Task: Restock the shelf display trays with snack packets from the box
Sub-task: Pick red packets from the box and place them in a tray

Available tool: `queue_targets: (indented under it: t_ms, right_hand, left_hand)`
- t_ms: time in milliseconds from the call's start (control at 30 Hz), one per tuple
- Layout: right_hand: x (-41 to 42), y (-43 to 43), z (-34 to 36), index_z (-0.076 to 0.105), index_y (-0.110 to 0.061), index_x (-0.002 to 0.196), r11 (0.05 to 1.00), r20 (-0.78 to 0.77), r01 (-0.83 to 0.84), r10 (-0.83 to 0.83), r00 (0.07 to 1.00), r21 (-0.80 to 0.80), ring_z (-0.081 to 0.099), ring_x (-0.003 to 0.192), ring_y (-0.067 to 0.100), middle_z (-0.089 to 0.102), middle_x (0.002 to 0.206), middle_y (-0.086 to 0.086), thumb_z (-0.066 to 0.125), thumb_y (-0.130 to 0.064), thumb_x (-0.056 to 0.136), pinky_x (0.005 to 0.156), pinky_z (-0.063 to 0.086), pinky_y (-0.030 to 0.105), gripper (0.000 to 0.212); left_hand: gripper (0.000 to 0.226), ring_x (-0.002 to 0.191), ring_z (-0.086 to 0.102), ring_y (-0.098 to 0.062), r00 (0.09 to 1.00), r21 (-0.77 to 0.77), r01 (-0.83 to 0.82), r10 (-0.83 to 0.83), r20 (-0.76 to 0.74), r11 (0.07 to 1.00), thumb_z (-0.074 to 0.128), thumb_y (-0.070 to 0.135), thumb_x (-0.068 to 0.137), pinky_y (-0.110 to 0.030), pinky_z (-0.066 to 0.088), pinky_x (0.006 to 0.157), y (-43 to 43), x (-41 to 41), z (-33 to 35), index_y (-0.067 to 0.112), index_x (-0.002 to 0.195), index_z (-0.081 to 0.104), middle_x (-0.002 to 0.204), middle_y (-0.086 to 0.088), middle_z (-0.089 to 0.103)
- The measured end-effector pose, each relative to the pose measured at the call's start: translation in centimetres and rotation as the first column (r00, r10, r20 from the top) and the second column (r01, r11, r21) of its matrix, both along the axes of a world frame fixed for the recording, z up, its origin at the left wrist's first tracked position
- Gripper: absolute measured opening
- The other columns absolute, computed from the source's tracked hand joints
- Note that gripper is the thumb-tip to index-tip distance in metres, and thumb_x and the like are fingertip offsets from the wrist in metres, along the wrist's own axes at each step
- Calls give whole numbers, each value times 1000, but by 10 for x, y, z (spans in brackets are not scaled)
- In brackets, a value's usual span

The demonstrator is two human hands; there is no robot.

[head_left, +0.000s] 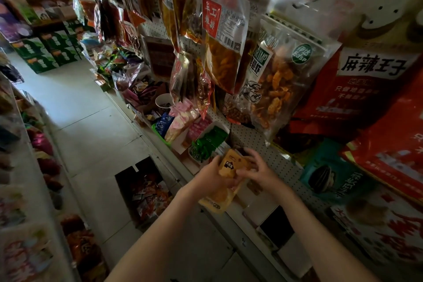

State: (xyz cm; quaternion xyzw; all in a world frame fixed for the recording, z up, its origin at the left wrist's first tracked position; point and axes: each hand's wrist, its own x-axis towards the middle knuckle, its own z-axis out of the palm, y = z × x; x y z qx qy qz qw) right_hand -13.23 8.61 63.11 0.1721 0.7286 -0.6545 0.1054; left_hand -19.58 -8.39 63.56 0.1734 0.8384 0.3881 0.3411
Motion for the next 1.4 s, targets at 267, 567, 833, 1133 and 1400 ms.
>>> queue_targets:
  t_ms: [267,567,833,1133,1400]
  right_hand:
    - [-49,16,-45,53,-27,115,919,251,-348,298,921,185,62,100,11,64,107,-6,83,-23,71,89,53,31,54]
    - [-30,30,-186,62,-13,112,983,355,39,27,934,-179,70,74,20,73,95,7,78,-14,73,61,53,27,43]
    - [-36,56,-261,61,-18,106,1000,427,-20,15,904,7,71,79,22,73,90,9,75,-16,80,65,58,33,30]
    - [-60,96,-284,58,-15,115,857,287,45,-222,932,514,59,91,13,61,98,-7,72,-37,82,71,49,21,42]
    - [-62,118,-299,50,-17,131,496,259,-160,-136,956,853,62,99,25,67,110,8,56,-37,94,81,51,32,43]
  left_hand:
    - [78,106,59,-16,957,-106,287,-289,5,952,76,46,68,-34,50,93,20,-42,-70,26,132,38,122,4,59]
    - [79,117,55,-18,880,-189,472,-448,157,861,75,55,72,-40,46,102,51,-67,-204,28,137,40,131,5,56]
    - [68,104,60,-22,875,-191,484,-478,77,854,80,43,73,-34,51,90,88,-65,-280,17,121,39,115,-3,61]
    - [59,123,47,-22,904,-188,51,-125,-409,981,64,46,85,-36,37,102,130,-55,-323,20,134,43,131,-1,51]
    - [25,103,62,-18,977,118,-200,188,104,973,53,24,97,-32,52,89,155,-11,-347,17,121,54,117,-1,63]
